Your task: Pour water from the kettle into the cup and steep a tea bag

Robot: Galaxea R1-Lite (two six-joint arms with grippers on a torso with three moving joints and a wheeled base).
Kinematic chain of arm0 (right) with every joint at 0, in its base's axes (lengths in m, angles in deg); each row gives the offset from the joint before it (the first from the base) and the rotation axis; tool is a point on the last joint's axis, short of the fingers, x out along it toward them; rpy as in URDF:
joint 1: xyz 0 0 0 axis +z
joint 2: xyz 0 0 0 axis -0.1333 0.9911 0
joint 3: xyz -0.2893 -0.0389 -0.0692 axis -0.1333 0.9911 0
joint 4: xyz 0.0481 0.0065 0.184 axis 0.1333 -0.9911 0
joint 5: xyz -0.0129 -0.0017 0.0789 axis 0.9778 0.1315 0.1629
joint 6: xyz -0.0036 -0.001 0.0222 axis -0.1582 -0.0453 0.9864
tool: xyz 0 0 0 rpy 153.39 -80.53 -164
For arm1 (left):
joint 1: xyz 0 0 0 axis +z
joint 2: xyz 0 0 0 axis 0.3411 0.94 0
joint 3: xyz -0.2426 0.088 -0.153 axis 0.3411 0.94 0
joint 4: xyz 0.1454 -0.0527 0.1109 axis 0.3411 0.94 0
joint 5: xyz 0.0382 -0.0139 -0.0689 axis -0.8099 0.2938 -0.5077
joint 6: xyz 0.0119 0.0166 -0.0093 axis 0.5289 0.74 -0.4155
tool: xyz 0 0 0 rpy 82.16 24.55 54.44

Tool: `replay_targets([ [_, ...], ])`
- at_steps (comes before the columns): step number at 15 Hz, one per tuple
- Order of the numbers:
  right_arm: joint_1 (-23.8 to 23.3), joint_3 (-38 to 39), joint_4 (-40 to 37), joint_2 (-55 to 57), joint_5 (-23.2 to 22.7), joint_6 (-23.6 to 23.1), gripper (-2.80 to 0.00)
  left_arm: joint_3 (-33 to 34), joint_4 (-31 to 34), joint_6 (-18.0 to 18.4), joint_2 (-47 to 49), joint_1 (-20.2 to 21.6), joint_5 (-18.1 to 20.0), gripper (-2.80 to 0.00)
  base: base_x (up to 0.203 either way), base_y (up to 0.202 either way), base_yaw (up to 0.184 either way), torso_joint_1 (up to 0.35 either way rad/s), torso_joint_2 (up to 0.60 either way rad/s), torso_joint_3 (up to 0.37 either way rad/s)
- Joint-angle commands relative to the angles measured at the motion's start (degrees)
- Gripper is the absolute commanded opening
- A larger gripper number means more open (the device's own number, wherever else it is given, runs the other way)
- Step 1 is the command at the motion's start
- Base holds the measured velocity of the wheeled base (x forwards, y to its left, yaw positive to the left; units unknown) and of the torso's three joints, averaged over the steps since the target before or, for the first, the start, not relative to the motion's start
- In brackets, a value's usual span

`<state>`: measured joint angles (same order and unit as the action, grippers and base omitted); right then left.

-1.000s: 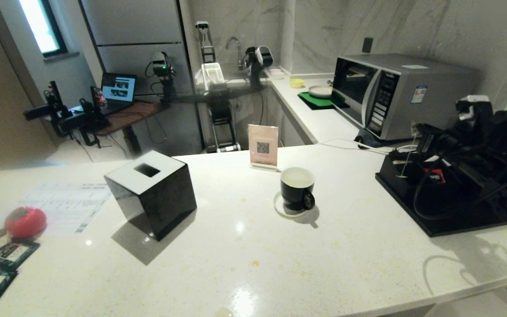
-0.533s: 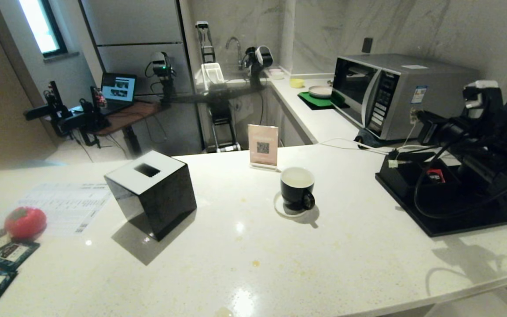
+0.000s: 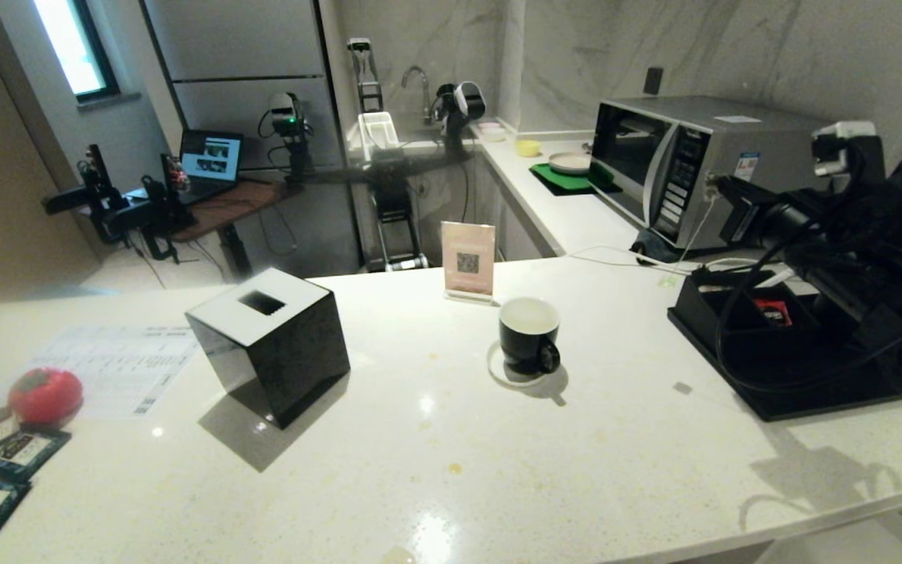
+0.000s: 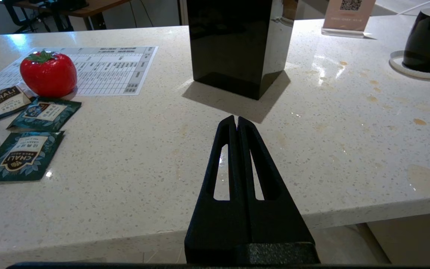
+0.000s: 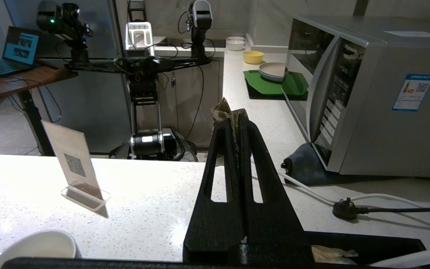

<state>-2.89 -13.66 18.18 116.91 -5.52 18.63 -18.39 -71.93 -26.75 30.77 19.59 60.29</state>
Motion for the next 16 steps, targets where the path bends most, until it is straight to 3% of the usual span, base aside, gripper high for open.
replay_targets([
  [1, 1.3, 0.0, 0.4, -0.5, -0.1, 0.1, -2.8, 0.0, 0.0, 0.0, 0.1, 0.0, 0.0, -2.8, 0.0, 0.0, 0.0, 0.0, 0.0, 0.0],
  [16, 10.4, -0.1, -1.1, -5.1, -0.1, 0.1, -2.8, 0.0, -0.1, -0.1, 0.1, 0.0, 0.6, -2.8, 0.0, 0.0, 0.0, 0.0, 0.0, 0.0],
])
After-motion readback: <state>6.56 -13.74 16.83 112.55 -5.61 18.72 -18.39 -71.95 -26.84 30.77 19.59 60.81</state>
